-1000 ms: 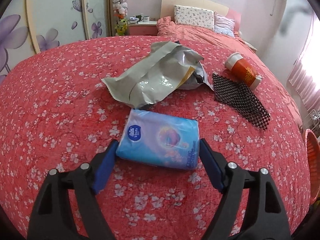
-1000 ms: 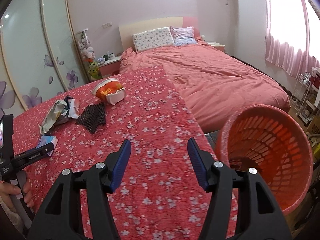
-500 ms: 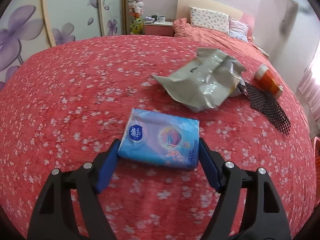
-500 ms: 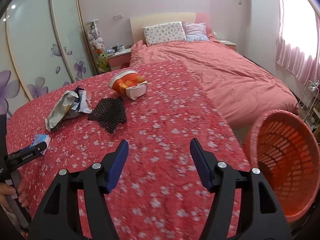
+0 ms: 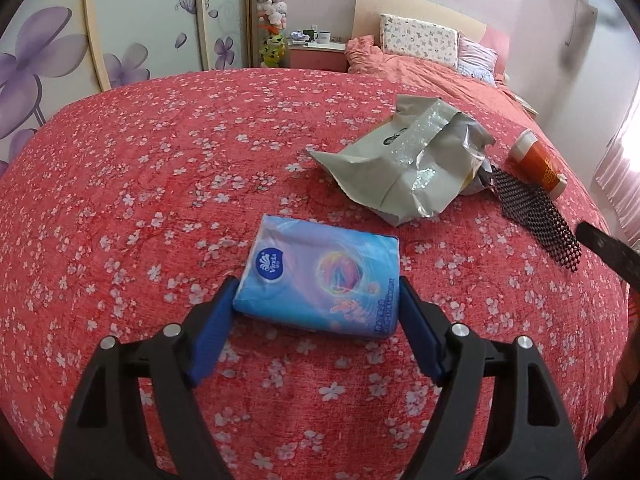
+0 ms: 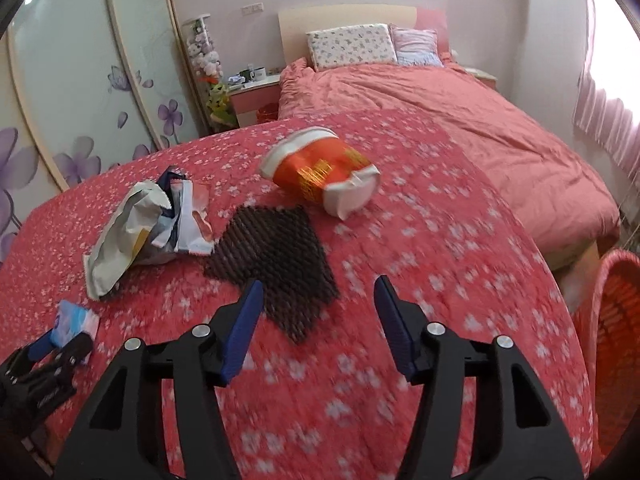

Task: Collect trash
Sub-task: 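Grasp the black mesh pad with the right tool while the left tool holds the pack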

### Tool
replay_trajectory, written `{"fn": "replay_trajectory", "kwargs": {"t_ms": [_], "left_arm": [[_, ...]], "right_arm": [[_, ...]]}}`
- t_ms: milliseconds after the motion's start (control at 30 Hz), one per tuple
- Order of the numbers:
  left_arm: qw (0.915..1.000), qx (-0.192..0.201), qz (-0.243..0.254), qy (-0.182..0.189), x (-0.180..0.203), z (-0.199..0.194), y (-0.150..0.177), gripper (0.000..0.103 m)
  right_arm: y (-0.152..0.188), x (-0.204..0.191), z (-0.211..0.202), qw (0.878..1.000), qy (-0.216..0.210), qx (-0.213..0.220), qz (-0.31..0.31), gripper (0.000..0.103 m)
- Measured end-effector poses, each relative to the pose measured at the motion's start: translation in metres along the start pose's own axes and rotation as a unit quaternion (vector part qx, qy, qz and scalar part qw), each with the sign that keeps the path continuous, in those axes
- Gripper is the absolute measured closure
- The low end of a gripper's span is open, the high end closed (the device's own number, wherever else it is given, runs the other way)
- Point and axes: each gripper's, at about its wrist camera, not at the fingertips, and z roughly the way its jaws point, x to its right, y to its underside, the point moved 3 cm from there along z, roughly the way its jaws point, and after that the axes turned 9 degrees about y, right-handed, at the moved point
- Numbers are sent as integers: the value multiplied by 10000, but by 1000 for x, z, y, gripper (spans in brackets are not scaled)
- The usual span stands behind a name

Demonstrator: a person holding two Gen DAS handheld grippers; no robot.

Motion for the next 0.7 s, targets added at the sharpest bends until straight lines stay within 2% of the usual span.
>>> {"fn": "replay_trajectory", "kwargs": {"t_ms": [567, 700], "left_arm": [[10000, 8, -18, 33, -4, -1, 1, 28], [10000, 8, -18, 32, -4, -1, 1, 28]], "right_arm": [[-7, -17, 29, 9988, 325, -192, -319, 51], [-8, -16, 33, 9988, 232, -298, -303, 54]]}}
